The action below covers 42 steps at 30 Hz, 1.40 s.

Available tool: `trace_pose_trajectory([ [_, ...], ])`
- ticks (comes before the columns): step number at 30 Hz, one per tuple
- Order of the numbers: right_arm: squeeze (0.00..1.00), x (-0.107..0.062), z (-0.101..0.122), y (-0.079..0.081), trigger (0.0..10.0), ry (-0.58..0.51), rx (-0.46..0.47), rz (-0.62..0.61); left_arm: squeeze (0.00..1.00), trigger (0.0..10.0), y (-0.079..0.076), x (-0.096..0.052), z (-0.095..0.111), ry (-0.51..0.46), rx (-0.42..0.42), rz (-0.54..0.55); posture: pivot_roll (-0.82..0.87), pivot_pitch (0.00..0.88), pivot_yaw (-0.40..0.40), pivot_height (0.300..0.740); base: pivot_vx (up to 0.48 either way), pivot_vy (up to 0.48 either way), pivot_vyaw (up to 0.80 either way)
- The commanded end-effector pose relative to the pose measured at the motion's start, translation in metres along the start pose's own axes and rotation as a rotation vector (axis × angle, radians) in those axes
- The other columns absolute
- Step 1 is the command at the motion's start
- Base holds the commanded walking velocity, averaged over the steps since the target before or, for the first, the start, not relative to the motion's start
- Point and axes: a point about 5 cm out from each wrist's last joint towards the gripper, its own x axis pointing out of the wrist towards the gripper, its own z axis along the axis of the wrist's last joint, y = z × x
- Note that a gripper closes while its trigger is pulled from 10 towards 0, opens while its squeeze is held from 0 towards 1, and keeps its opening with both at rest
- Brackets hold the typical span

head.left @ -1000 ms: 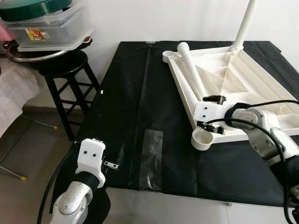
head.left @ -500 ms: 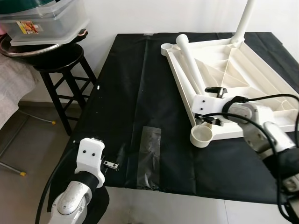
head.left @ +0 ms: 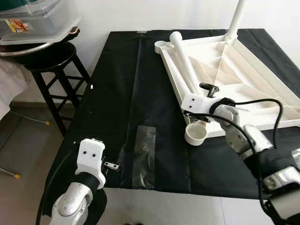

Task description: Building children table

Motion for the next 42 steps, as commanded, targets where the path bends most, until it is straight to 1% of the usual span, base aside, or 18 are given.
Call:
trace_pose_trajectory([
  [1,0.0,0.004,-0.005,0.031,10.0,0.025,-0.007,0.06,0.0,10.0,-0.001,-0.003,0.001,0.005,-0.017,0.004,-0.04,0.222,0.044,0.74,0.0,0.0,0.0],
  [2,0.0,0.004,-0.004,0.034,10.0,0.02,-0.005,0.049,0.0,10.0,-0.001,-0.003,0.001,0.004,-0.018,0.004,-0.04,0.222,0.044,0.74,0.0,0.0,0.0],
  [3,0.0,0.006,-0.005,0.036,0.7,0.023,0.003,0.034,0.0,10.0,-0.001,-0.003,0.001,0.004,-0.019,0.005,-0.04,0.222,0.043,0.74,0.0,0.0,0.0],
  [5,0.0,0.006,-0.006,0.038,0.7,0.026,0.009,0.025,0.0,10.0,-0.001,-0.003,0.001,0.003,-0.02,0.005,-0.04,0.222,0.043,0.74,0.0,0.0,0.0],
  [6,0.0,0.007,-0.007,0.041,0.0,0.026,0.011,0.012,0.0,10.0,-0.001,-0.003,0.001,0.003,-0.021,0.006,-0.04,0.223,0.043,0.74,0.0,0.0,0.0],
  [17,0.0,0.007,-0.005,0.045,0.0,-0.024,0.018,-0.088,0.0,10.0,-0.001,-0.002,0.001,0.003,-0.025,0.009,-0.04,0.221,0.042,0.74,0.0,0.0,0.0],
  [23,0.0,0.005,-0.008,0.031,0.0,-0.04,0.035,-0.209,0.0,10.0,0.0,-0.001,0.0,0.005,-0.029,0.008,-0.05,0.211,0.042,0.74,0.0,0.0,0.0],
  [26,0.0,0.004,-0.009,0.028,0.0,-0.041,0.036,-0.224,0.0,10.0,0.0,0.0,0.0,0.005,-0.03,0.008,-0.05,0.206,0.042,0.74,0.0,0.0,0.0],
  [28,0.0,0.003,-0.009,0.016,0.0,-0.053,0.063,-0.297,0.0,10.0,0.001,0.001,0.001,0.001,-0.033,0.002,-0.05,0.189,0.045,0.74,0.0,0.0,0.0],
  [31,0.0,-0.003,-0.005,-0.017,0.0,-0.099,0.188,-0.438,0.0,10.0,0.01,0.006,0.01,-0.033,-0.03,0.0,-0.06,0.171,0.047,0.74,0.0,0.0,0.0],
  [32,0.0,-0.003,-0.005,-0.017,0.0,-0.099,0.188,-0.438,0.0,10.0,0.01,0.006,0.01,-0.033,-0.03,0.0,-0.06,0.171,0.047,0.74,0.0,0.0,0.0],
  [35,0.0,-0.008,-0.002,-0.037,0.0,-0.133,0.284,-0.505,0.0,10.0,0.018,0.01,0.02,-0.067,-0.038,0.005,-0.06,0.159,0.05,0.74,0.0,0.0,0.0],
  [36,0.0,-0.008,-0.002,-0.037,0.0,-0.133,0.284,-0.505,0.0,10.0,0.018,0.01,0.02,-0.067,-0.038,0.005,-0.06,0.159,0.05,0.74,0.0,0.0,0.0],
  [37,0.0,-0.011,0.0,-0.05,0.0,-0.162,0.348,-0.548,0.0,10.0,0.023,0.013,0.027,-0.094,-0.041,0.006,-0.06,0.152,0.051,0.74,0.0,0.0,0.0],
  [38,0.0,-0.011,0.0,-0.05,0.0,-0.162,0.348,-0.548,0.0,10.0,0.023,0.013,0.027,-0.094,-0.041,0.006,-0.06,0.152,0.051,0.74,0.0,0.0,0.0],
  [39,0.0,-0.016,0.004,-0.063,0.0,-0.204,0.399,-0.59,0.0,10.0,0.027,0.016,0.036,-0.125,-0.045,0.004,-0.07,0.145,0.051,0.74,0.0,0.0,0.0],
  [41,0.0,-0.016,0.004,-0.063,0.0,-0.204,0.399,-0.59,0.0,10.0,0.027,0.016,0.036,-0.125,-0.045,0.004,-0.07,0.145,0.051,0.74,0.0,0.0,0.0],
  [42,0.0,-0.019,0.01,-0.074,0.0,-0.266,0.458,-0.61,0.0,10.0,0.031,0.02,0.045,-0.16,-0.052,0.002,-0.07,0.135,0.053,0.74,0.0,0.0,0.0],
])
